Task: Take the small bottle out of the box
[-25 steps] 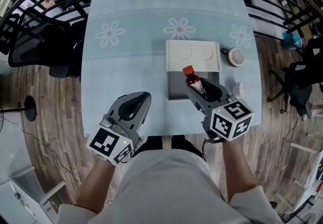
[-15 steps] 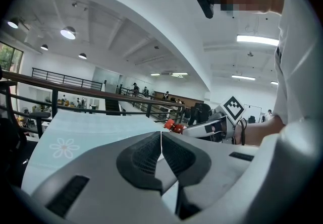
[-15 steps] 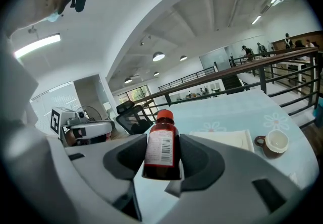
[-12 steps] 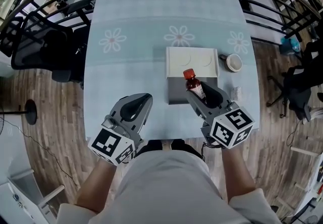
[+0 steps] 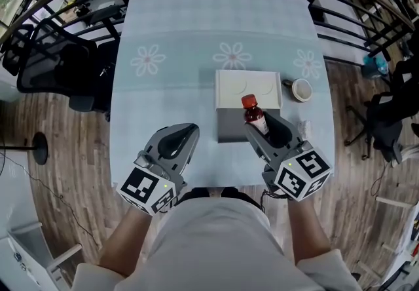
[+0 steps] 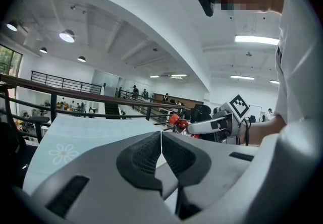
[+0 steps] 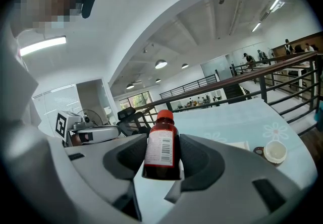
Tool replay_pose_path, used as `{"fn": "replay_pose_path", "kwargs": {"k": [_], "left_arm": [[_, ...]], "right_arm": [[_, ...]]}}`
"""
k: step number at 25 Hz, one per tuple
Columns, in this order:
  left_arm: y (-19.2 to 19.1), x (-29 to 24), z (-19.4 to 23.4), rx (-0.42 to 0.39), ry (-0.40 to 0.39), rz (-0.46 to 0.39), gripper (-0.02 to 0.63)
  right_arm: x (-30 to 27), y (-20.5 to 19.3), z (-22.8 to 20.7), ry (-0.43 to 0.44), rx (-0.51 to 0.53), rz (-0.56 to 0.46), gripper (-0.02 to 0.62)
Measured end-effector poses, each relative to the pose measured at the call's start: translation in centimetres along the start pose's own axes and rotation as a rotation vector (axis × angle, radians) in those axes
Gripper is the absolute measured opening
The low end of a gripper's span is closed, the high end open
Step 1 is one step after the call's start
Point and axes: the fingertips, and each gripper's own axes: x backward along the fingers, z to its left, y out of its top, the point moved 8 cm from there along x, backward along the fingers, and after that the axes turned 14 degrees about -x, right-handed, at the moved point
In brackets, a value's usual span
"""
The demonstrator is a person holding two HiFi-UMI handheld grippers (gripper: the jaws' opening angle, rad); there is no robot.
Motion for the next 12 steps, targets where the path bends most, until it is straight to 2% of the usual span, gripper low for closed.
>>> {"fn": "replay_pose_path", "kwargs": {"k": [12], "left_arm": [[1.3, -1.2, -0.7, -0.01, -0.001, -0.011, 0.023]], "right_arm": [[2.1, 1.6, 0.2, 0.028, 0.019, -0.058, 0.215]]}}
